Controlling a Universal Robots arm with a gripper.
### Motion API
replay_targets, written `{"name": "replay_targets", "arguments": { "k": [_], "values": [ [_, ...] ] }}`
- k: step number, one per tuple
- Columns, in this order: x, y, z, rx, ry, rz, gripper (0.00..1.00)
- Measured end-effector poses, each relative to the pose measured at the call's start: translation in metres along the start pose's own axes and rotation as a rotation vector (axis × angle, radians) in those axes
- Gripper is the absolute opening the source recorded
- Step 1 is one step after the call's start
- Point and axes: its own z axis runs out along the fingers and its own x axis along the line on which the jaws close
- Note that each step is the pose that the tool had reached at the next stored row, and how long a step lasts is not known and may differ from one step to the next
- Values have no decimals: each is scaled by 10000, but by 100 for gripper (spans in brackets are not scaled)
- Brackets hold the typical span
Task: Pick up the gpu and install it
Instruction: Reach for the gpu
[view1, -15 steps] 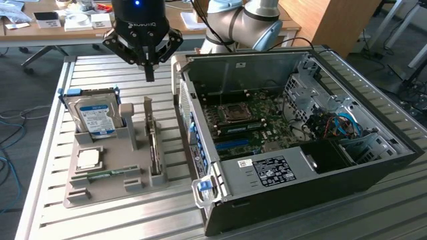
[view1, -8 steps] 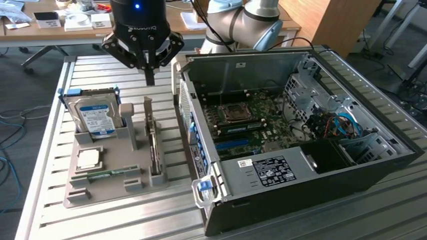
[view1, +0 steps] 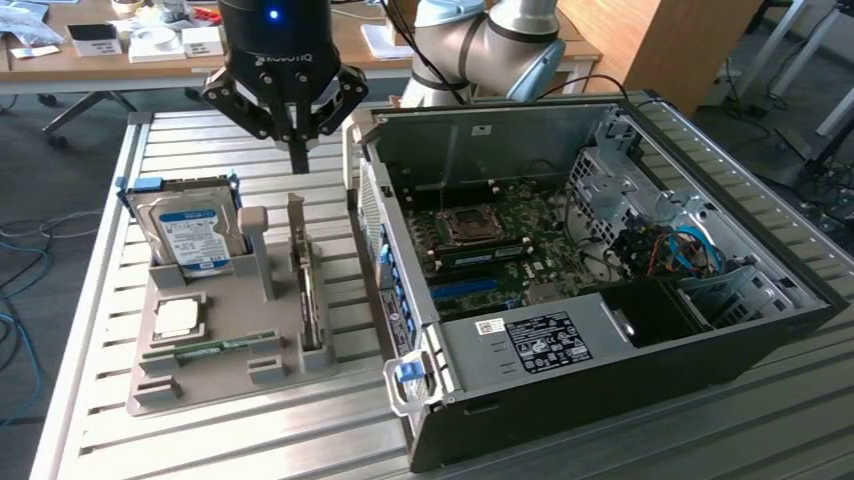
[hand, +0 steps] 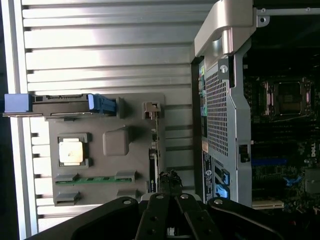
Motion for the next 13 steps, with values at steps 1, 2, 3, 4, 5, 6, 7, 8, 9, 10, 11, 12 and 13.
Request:
{"name": "replay_targets", "arguments": {
  "k": [1,2,3,4,5,6,7,8,9,10,11,12,13],
  "values": [
    [1,-1,0,0,0,0,11],
    [2,-3,0,-1,-1,0,11],
    [3,-5,0,0,-1,0,11],
    [4,-5,0,0,0,0,11],
    [5,-6,-1,0,0,0,11],
    [6,-7,0,0,0,-1,11],
    [7,-8,0,0,0,-2,11],
    [8,-9,0,0,0,-2,11],
    [10,-9,0,0,0,-2,11],
    [12,-9,-1,0,-1,0,11],
    [14,-10,0,0,-1,-1,11],
    [34,-14,-1,0,0,-1,11],
    [38,-15,-1,0,-1,-1,11]
  ]
}}
